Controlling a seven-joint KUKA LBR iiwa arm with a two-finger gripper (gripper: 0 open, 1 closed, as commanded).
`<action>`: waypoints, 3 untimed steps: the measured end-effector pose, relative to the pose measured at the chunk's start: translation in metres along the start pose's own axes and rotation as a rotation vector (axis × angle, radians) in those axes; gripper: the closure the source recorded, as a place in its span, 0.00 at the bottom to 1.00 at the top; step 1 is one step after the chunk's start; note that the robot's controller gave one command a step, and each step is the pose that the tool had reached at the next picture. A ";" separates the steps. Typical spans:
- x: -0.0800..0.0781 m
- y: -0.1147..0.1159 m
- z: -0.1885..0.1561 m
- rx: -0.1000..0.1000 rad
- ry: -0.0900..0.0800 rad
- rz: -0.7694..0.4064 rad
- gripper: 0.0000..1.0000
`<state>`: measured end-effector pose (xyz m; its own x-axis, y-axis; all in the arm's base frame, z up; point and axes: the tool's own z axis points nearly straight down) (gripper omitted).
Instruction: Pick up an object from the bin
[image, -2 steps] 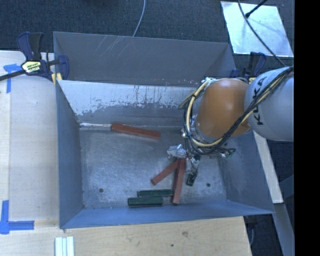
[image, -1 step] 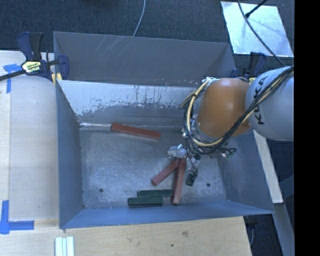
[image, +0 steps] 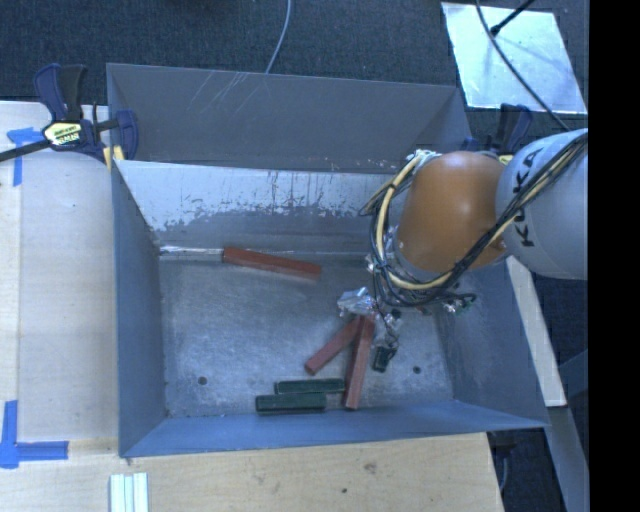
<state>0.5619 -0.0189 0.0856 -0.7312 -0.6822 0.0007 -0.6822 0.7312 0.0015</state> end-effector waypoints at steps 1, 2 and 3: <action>-0.001 -0.001 -0.016 0.002 -0.002 0.001 1.00; -0.001 -0.001 -0.025 0.004 -0.004 0.001 1.00; -0.001 -0.001 -0.036 0.003 -0.003 0.001 1.00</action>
Offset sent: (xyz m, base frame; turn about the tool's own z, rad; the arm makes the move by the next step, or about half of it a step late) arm 0.0000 0.0001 0.0545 0.0000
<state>0.5632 -0.0189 0.1212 -0.7322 -0.6811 -0.0022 -0.6811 0.7322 -0.0012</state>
